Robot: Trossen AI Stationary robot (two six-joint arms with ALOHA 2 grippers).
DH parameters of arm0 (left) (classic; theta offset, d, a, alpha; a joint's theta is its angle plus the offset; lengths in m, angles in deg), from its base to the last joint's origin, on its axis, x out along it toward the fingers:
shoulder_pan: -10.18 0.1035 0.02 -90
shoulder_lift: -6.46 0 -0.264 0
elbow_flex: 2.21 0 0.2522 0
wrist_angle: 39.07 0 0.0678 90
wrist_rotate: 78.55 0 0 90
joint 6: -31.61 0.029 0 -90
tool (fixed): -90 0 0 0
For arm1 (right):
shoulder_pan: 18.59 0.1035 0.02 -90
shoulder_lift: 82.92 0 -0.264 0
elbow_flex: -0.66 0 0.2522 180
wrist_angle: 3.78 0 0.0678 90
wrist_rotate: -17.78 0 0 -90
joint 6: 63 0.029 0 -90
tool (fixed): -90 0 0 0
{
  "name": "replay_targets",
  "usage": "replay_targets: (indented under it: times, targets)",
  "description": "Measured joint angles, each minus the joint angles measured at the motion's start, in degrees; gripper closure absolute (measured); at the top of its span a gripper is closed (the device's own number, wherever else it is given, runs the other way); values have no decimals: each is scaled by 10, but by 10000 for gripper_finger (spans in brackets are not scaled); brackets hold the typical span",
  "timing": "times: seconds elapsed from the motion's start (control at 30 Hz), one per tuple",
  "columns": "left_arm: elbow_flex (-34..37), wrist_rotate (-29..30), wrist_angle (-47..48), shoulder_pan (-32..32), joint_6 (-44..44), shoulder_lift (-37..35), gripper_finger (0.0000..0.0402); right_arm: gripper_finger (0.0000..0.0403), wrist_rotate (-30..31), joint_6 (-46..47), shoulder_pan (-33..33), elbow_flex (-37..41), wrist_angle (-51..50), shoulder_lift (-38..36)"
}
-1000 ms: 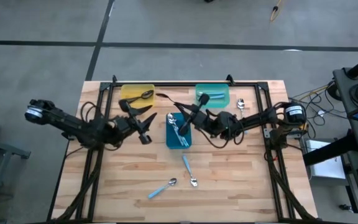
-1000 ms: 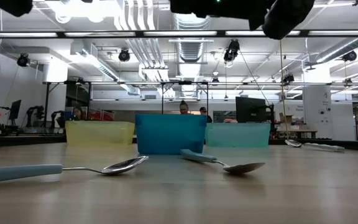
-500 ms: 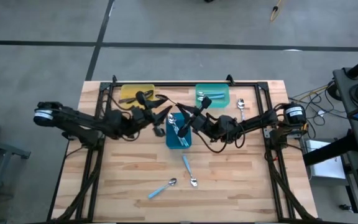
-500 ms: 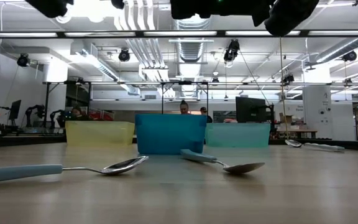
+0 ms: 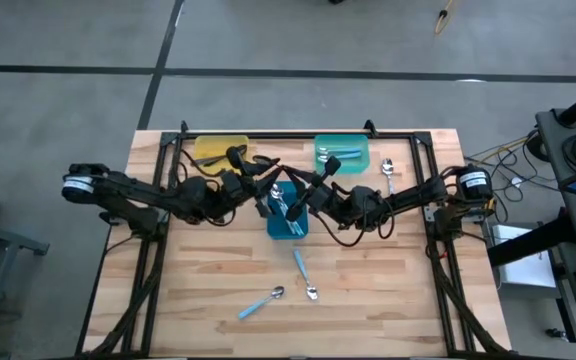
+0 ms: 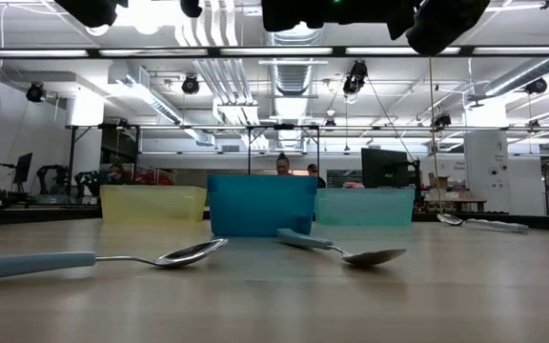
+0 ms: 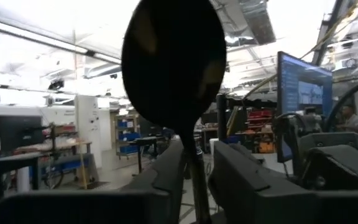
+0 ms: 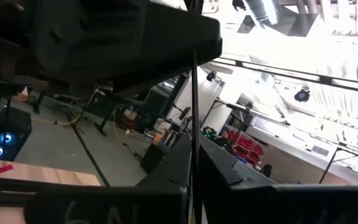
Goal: Sort silverware by color (type)
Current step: Put the black spoon into the yellow bin
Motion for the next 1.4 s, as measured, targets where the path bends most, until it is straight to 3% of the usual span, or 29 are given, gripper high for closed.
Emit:
replay_targets:
  times: [0.17, 0.43, 0.8, 1.0, 1.17, 1.4]
  targets:
    - [1, 16, 2, 0, -10, -1, 393, 394, 0, 4, -1, 0, -2, 0]
    - [2, 16, 5, -1, -10, -1, 399, 390, 1, 11, -1, 0, -12, 1]
    - [2, 29, 2, 0, -6, -2, 400, 321, 4, 26, -1, 0, -13, 1]
    - [2, 67, 28, 1, 19, -27, 401, 305, 47, 22, 0, 0, -13, 0]
    - [2, 94, 109, 4, 27, -69, 401, 301, 77, 5, 0, 0, -13, -2]
    - [2, 138, 294, 42, 19, -153, 401, 306, 124, -40, -6, 0, -14, -11]
